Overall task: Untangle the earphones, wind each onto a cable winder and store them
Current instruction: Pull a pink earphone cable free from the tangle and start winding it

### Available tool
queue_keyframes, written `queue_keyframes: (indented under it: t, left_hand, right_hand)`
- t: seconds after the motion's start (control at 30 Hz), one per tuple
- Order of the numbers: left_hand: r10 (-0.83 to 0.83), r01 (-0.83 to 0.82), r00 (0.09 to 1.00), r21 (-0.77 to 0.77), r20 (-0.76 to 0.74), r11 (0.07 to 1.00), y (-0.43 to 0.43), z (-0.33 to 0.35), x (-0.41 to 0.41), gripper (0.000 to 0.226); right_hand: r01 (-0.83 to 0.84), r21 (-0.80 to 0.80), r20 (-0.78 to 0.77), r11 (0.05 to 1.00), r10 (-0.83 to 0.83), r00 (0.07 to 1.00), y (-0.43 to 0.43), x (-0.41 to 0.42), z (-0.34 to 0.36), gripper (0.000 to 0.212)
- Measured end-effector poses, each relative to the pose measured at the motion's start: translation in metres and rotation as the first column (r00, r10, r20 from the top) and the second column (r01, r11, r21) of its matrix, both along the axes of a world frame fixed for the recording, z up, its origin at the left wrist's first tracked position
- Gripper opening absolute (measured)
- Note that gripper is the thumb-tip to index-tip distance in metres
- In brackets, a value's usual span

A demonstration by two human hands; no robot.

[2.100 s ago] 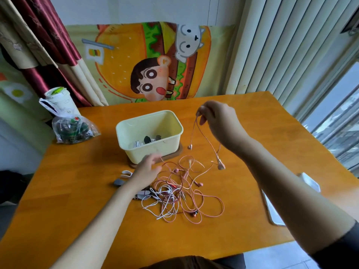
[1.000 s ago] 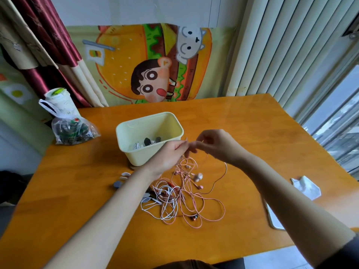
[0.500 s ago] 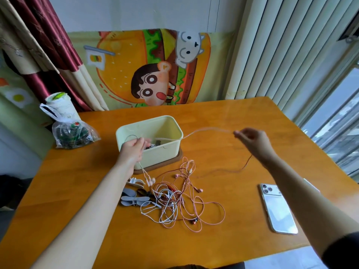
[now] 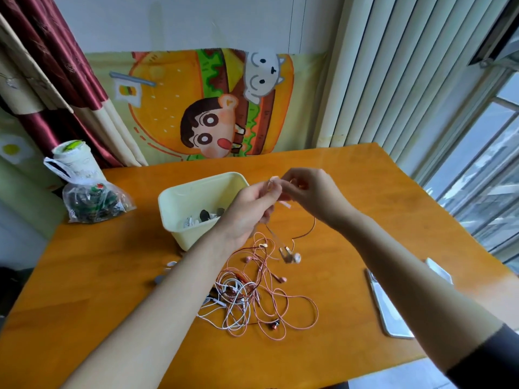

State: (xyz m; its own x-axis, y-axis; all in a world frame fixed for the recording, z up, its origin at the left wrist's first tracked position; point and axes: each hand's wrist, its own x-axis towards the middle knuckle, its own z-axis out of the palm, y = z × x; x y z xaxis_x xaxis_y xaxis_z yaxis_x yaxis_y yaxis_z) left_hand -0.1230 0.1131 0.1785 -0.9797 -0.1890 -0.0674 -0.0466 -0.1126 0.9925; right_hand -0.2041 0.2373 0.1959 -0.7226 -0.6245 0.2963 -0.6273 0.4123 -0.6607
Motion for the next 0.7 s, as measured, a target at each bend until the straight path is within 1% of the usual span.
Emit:
queue_keyframes:
  t: [0.07,0.1,0.17,0.27,0.37,0.47,0.53,0.6,0.63,0.67,0.7]
  left_hand:
    - [0.053,-0.063,0.996,0.144,0.075,0.988,-0.002,-0.006,0.001,0.014]
    - [0.076,-0.094,0.991,0.173,0.106,0.98,-0.003,-0.01,0.001,0.015]
    - [0.106,-0.126,0.986,0.163,0.127,0.979,-0.004,-0.016,0.001,0.017]
    - [0.174,-0.189,0.98,0.188,0.092,0.964,-0.012,-0.017,0.004,0.022]
    - [0.307,-0.32,0.947,0.202,0.091,0.926,-0.039,-0.017,0.009,0.021]
    - [0.449,-0.46,0.888,0.143,0.1,0.876,-0.065,-0.026,0.016,0.024]
    - [0.513,-0.523,0.851,0.086,0.114,0.848,-0.073,-0.037,0.019,0.028]
    - [0.55,-0.561,0.821,0.041,0.155,0.827,-0.076,-0.049,0.021,0.028]
    - [0.561,-0.574,0.808,0.029,0.18,0.818,-0.076,-0.053,0.021,0.027]
    - [0.567,-0.584,0.798,0.028,0.201,0.811,-0.076,-0.057,0.02,0.025]
    - [0.57,-0.589,0.793,0.032,0.217,0.807,-0.075,-0.06,0.019,0.024]
  right_hand:
    - [-0.038,-0.028,0.063,0.999,0.04,0.997,0.005,0.005,-0.008,0.019]
    - [-0.05,-0.019,0.075,0.999,0.052,0.996,0.007,0.008,-0.013,0.017]
    - [-0.06,0.009,0.072,0.998,0.059,0.996,0.008,0.013,-0.025,0.014]
    - [-0.088,0.075,0.113,0.993,0.079,0.99,0.014,0.017,-0.046,0.017]
    - [-0.069,0.208,0.252,0.976,0.014,0.968,0.033,0.009,-0.077,0.021]
    - [-0.045,0.246,0.413,0.968,-0.062,0.909,0.059,-0.003,-0.115,0.022]
    - [0.003,0.244,0.467,0.97,-0.12,0.876,0.071,-0.009,-0.128,0.023]
    - [0.111,0.185,0.475,0.976,-0.188,0.86,0.073,-0.016,-0.126,0.024]
    - [0.188,0.132,0.458,0.973,-0.228,0.859,0.071,-0.021,-0.118,0.024]
    - [0.26,0.081,0.407,0.962,-0.27,0.872,0.068,-0.027,-0.106,0.022]
    - [0.311,0.041,0.317,0.95,-0.307,0.897,0.065,-0.035,-0.088,0.019]
